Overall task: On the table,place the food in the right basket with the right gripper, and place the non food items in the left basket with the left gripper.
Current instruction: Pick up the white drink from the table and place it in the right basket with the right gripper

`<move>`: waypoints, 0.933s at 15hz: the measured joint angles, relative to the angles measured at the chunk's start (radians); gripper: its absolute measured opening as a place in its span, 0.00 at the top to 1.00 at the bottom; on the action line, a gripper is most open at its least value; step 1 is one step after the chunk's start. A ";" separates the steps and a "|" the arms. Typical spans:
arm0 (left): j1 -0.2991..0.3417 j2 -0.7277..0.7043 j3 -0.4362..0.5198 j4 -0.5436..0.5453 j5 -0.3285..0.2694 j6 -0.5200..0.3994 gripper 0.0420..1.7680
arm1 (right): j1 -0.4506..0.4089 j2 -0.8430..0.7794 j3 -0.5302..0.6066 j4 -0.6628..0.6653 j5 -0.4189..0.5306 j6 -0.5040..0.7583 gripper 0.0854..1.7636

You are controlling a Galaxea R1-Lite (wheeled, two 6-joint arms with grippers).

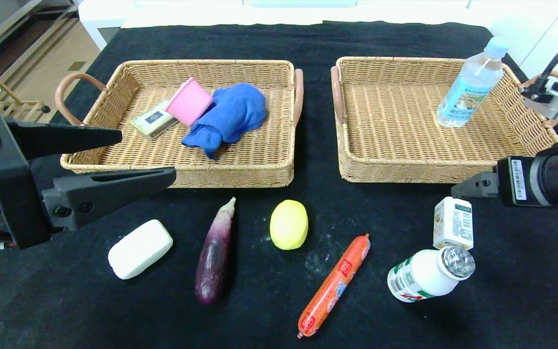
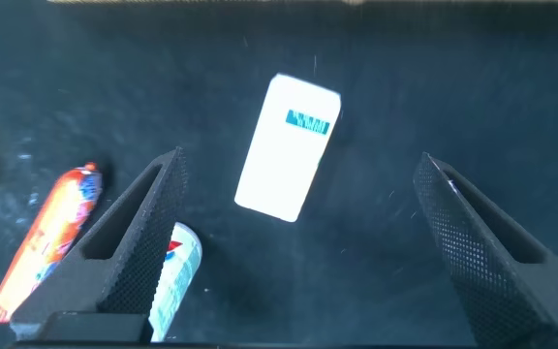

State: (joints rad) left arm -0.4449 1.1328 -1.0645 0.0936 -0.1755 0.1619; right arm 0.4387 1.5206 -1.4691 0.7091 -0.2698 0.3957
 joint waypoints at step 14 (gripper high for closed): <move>0.000 -0.001 0.001 0.001 0.000 0.000 0.03 | -0.003 0.206 -0.037 0.042 0.000 0.192 0.03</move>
State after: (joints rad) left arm -0.4449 1.1315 -1.0630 0.0943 -0.1755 0.1619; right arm 0.4362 1.7270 -1.5066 0.7515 -0.2694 0.5877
